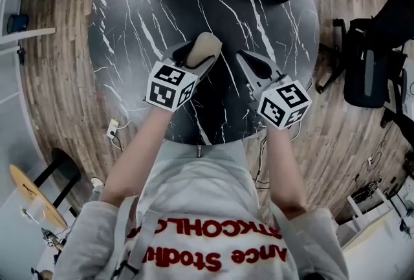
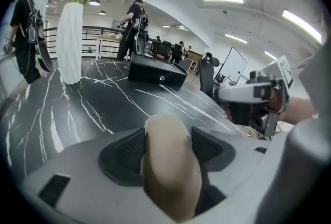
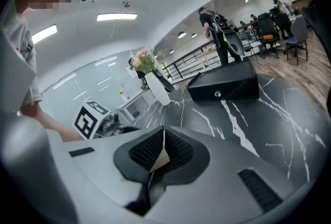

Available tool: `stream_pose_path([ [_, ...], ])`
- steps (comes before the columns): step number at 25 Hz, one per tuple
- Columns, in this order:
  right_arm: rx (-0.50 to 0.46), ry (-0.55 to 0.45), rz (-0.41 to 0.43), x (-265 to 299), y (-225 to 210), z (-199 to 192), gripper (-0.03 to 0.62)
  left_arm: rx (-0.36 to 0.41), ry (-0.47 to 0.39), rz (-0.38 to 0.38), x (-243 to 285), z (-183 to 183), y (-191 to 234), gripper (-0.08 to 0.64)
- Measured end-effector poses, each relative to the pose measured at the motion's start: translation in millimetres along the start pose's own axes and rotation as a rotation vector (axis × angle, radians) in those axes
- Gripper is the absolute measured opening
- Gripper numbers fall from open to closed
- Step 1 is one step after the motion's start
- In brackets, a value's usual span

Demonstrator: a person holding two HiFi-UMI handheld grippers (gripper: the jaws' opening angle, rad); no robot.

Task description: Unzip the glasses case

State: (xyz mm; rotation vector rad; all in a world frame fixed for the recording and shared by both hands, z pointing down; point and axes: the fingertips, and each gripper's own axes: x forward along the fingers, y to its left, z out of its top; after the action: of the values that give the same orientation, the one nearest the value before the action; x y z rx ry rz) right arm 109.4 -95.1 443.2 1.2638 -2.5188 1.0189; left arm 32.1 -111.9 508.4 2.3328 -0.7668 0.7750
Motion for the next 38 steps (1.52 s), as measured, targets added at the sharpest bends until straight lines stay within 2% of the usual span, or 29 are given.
stream_pose_path([
  [5,0.062,0.116,0.057,19.7,-3.8,-38.2,0.018,0.031,-0.023,-0.007,-18.1,-23.0,-12.8,0.287],
  [10,0.104,0.270,0.150,33.0,2.4,-72.7,0.018,0.123,0.034,-0.088,-35.8,-49.4,-30.3,0.281],
  [13,0.180,0.349,0.219,34.4,10.1,-91.1,0.018,0.110,0.053,-0.096,-41.1,-55.8,-29.3,0.281],
  [19,0.308,0.392,0.283,40.7,15.2,-103.4,0.020,0.169,0.087,-0.086,-36.5,-50.4,-30.6,0.281],
  [24,0.432,0.422,0.379,46.1,17.6,-103.7,0.020,0.169,0.031,-0.102,-37.5,-49.9,-30.3,0.275],
  [28,0.502,0.501,0.430,48.5,19.6,-106.4,0.020,0.184,0.014,-0.109,-37.1,-48.9,-31.6,0.275],
  [33,0.608,0.526,0.446,49.8,22.0,-105.2,0.021,0.167,-0.054,-0.106,-39.8,-48.3,-30.1,0.275],
  [38,0.609,0.467,0.420,47.4,18.4,-106.3,0.021,0.146,-0.083,-0.101,-39.7,-48.7,-29.5,0.273],
])
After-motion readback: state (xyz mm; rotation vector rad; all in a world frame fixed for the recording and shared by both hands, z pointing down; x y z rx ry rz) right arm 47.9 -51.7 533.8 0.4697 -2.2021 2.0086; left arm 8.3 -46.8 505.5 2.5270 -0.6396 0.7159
